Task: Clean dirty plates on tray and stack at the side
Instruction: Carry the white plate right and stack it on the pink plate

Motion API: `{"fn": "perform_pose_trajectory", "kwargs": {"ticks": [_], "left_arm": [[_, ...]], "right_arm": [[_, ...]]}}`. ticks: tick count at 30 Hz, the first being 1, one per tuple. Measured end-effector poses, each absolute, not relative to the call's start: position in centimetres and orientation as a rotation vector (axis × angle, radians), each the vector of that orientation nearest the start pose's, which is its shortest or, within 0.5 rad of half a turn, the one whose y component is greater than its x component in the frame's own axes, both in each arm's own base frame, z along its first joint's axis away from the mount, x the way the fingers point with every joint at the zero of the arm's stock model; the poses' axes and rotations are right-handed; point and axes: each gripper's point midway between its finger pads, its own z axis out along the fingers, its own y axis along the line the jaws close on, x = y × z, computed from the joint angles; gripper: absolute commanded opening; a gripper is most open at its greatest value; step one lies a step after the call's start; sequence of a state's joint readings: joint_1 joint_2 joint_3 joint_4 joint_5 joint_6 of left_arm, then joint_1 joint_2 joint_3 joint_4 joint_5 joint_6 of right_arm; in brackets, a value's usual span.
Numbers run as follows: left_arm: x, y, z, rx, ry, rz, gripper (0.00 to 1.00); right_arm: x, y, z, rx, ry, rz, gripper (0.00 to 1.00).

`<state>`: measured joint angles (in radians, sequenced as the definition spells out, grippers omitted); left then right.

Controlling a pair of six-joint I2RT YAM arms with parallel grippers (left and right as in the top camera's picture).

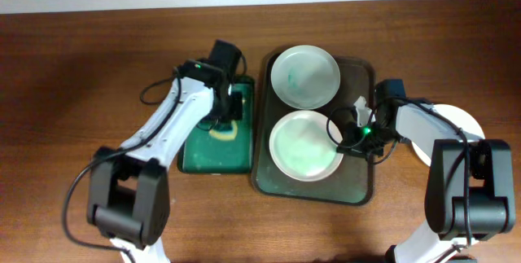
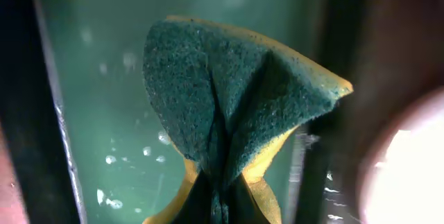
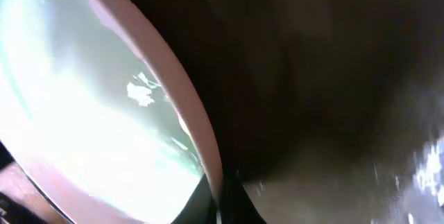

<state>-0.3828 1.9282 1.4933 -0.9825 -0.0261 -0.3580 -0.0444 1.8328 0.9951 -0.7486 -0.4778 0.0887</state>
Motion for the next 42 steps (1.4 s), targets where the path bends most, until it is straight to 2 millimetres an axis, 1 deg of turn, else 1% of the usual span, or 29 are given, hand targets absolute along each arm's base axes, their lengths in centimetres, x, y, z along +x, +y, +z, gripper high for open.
{"fn": "perform_pose_trajectory", "kwargs": {"ticks": [1,2,3,4,5,6,7,9,10,11,12,13,14,16,17,18,20,21,22,24,26,29,31,34,42], "left_arm": [[36.5,-14.1,5.7,0.035,3.021,-0.014,0.25],[35.8,-13.6,3.7,0.040,3.068,0.032,0.42],[35.7,-13.5,3.5,0.050,3.075,0.038,0.46],[35.7,-13.7,3.5,0.049,3.074,0.025,0.49],[35.8,-14.0,3.6,0.050,3.072,0.002,0.49],[35.7,-14.3,3.7,0.050,3.077,-0.029,0.51],[35.7,-14.6,3.9,0.051,3.078,-0.055,0.52],[35.8,-14.9,5.2,0.051,3.050,-0.097,0.57],[35.8,-15.1,6.9,0.052,3.012,-0.131,0.66],[35.9,-15.2,8.2,0.055,2.981,-0.156,0.80],[35.8,-15.3,9.6,0.057,2.952,-0.177,0.96],[35.6,-15.3,11.3,0.060,2.919,-0.198,1.00],[35.3,-15.2,12.9,0.062,2.883,-0.218,1.00],[35.0,-15.1,15.2,0.064,2.827,-0.246,0.99],[34.9,-15.1,15.9,0.064,2.814,-0.253,0.99],[34.7,-15.0,16.4,0.065,2.806,-0.256,0.99],[34.6,-15.0,16.5,0.064,2.804,-0.257,0.99],[34.6,-15.0,16.5,0.064,2.802,-0.258,0.99],[34.6,-15.0,16.5,0.064,2.803,-0.258,0.99],[34.6,-15.0,16.5,0.064,2.803,-0.258,0.99],[34.6,-15.0,16.5,0.064,2.803,-0.258,1.00],[34.6,-15.0,16.5,0.064,2.803,-0.258,0.99],[34.6,-15.0,16.5,0.064,2.803,-0.258,0.99],[34.6,-15.0,16.5,0.064,2.803,-0.258,0.99],[34.6,-15.0,16.5,0.064,2.803,-0.258,0.99]], "right_arm": [[29.3,6.3,0.1,0.215,3.084,0.721,0.04],[28.4,5.5,0.4,0.222,3.109,0.623,0.04],[28.1,5.0,0.9,0.226,3.111,0.545,0.04],[28.0,4.7,1.9,0.216,3.093,0.455,0.04],[28.2,4.6,3.2,0.195,3.053,0.383,0.04],[28.9,4.5,6.1,0.148,2.951,0.251,0.04],[29.0,4.4,7.9,0.127,2.884,0.154,0.04],[28.9,4.7,11.0,0.072,2.763,-0.009,0.04],[28.7,5.0,12.6,0.042,2.693,-0.083,0.04],[28.6,5.1,13.6,0.019,2.646,-0.151,0.04],[28.4,5.2,14.6,-0.016,2.590,-0.238,0.04],[28.2,5.5,15.5,-0.057,2.536,-0.313,0.04],[28.1,6.0,16.0,-0.093,2.500,-0.360,0.04],[27.7,6.9,17.2,-0.181,2.414,-0.483,0.04],[27.6,7.4,17.6,-0.212,2.378,-0.514,0.04],[27.4,8.2,18.5,-0.262,2.310,-0.564,0.04],[27.2,8.7,19.1,-0.295,2.261,-0.607,0.04],[26.6,9.4,19.6,-0.351,2.221,-0.643,0.04],[26.4,9.7,19.8,-0.372,2.205,-0.655,0.04],[26.0,9.9,20.6,-0.409,2.150,-0.713,0.04],[25.7,10.7,22.3,-0.433,2.055,-0.756,0.04],[25.1,11.9,23.8,-0.462,1.952,-0.784,0.04],[25.0,12.1,24.3,-0.467,1.924,-0.792,0.04],[25.0,12.0,24.7,-0.456,1.903,-0.810,0.04],[25.0,11.9,24.9,-0.448,1.891,-0.822,0.04]]}}
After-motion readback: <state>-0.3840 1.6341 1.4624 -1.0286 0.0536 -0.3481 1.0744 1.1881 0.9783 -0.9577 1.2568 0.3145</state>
